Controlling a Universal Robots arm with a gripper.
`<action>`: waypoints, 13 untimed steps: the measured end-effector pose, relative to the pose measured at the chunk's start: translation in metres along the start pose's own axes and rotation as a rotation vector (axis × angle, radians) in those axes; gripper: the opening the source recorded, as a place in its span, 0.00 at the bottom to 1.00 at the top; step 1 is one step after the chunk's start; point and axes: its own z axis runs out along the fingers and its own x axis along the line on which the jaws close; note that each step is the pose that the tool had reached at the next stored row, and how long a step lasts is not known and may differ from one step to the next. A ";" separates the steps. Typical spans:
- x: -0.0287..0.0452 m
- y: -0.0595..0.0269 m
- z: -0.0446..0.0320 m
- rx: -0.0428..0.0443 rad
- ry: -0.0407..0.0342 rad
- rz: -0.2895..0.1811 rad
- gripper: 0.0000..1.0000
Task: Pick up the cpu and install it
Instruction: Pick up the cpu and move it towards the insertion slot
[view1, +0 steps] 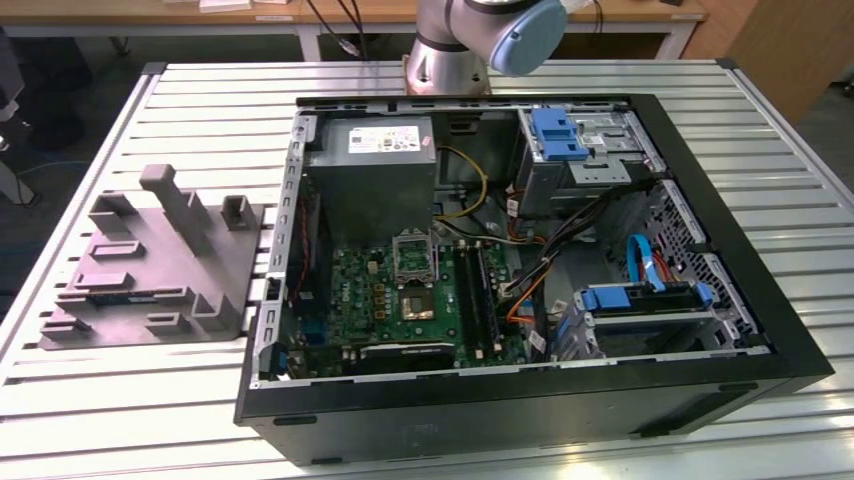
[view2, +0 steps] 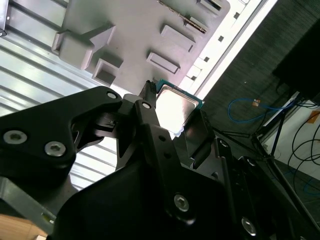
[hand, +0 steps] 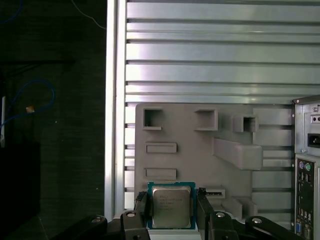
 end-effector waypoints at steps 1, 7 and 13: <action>-0.0007 0.0000 0.0000 0.0000 -0.0001 0.000 0.47; -0.0037 0.0000 0.0001 -0.0001 0.0000 0.000 0.47; -0.0047 0.0001 0.0001 -0.0001 0.0000 0.000 0.47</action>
